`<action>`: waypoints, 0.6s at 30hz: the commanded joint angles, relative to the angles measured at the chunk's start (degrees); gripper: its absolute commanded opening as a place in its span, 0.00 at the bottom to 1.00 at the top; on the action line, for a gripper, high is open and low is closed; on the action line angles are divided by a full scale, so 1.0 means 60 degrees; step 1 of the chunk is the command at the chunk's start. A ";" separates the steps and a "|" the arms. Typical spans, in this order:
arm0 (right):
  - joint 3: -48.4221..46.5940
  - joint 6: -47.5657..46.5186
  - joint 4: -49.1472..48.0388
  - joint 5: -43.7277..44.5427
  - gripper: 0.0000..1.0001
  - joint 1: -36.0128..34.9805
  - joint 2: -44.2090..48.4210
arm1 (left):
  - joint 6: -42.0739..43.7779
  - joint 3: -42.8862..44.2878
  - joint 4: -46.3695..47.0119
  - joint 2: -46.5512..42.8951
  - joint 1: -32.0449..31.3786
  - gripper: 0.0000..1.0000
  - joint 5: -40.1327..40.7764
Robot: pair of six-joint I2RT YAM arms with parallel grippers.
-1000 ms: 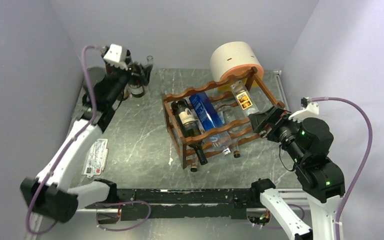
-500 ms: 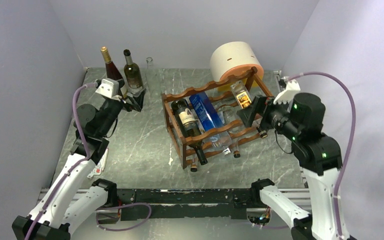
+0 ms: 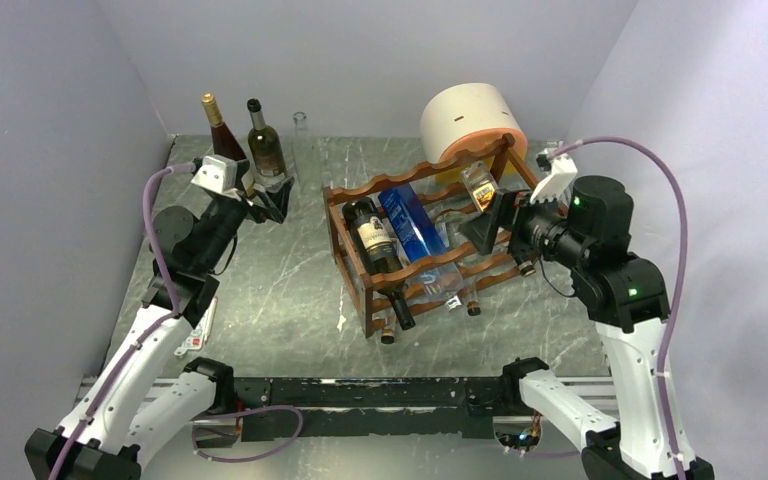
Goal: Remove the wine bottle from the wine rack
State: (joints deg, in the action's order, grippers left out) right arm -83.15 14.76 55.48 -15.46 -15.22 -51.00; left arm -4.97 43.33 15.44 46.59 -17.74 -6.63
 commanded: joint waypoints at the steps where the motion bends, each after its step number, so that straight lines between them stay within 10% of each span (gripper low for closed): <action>1: 0.0704 -0.0270 -0.0062 -0.1738 1.00 -0.0041 0.0019 | -0.0107 0.0050 0.0305 -0.0019 0.0027 0.98 -0.0408; 18: 0.1180 -0.0558 -0.0309 -0.1419 1.00 -0.0042 0.0136 | -0.4817 -0.0548 -0.0185 0.0851 -0.0102 0.77 -0.3118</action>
State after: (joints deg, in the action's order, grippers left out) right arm -75.83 13.26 55.09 -25.26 -15.22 -50.65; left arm -22.90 42.81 12.56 51.75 -18.11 -16.08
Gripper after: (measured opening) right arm 0.998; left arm 0.744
